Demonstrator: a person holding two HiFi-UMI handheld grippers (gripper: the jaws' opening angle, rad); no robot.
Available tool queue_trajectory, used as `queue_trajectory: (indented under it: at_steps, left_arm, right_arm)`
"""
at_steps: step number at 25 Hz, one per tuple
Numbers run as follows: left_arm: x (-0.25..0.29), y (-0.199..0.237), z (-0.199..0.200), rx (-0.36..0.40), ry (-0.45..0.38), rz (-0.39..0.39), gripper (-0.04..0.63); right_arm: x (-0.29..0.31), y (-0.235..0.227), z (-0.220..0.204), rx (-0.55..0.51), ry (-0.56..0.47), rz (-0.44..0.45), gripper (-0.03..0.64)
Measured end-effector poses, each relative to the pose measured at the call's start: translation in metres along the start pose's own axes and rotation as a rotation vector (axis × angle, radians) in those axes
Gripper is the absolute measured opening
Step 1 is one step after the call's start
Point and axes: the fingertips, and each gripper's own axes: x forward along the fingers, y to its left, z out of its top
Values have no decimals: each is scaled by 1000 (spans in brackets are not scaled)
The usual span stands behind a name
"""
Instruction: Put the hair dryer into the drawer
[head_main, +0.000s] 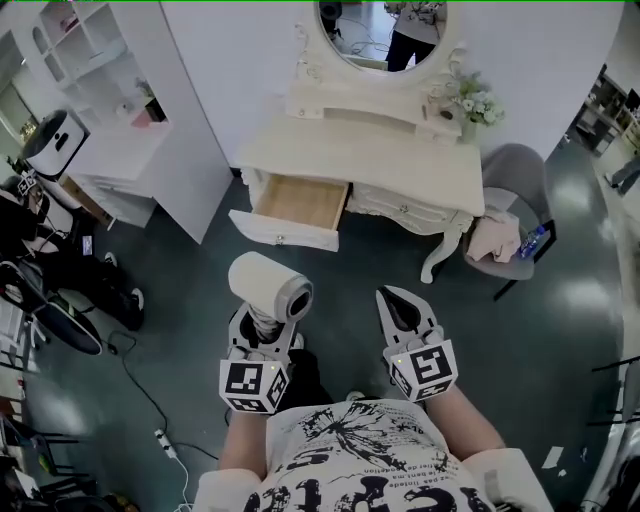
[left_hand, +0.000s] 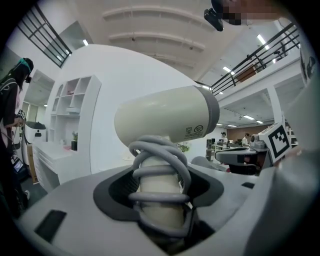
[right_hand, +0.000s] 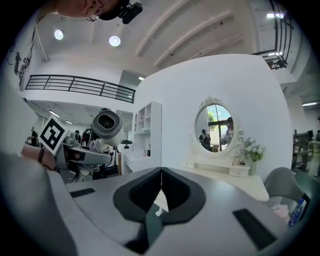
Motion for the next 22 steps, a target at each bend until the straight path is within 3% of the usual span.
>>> queue_trajectory:
  at_steps: [6, 15, 22]
  left_arm:
    - [73, 48, 11, 18, -10, -88, 273]
    - [198, 147, 51, 86, 18, -262, 273]
    - [279, 197, 58, 122, 95, -396, 273]
  right_arm:
    - [72, -18, 3, -1, -1, -73, 17]
    - [204, -47, 24, 53, 9, -272, 17]
    - [280, -76, 37, 105, 19, -420, 17]
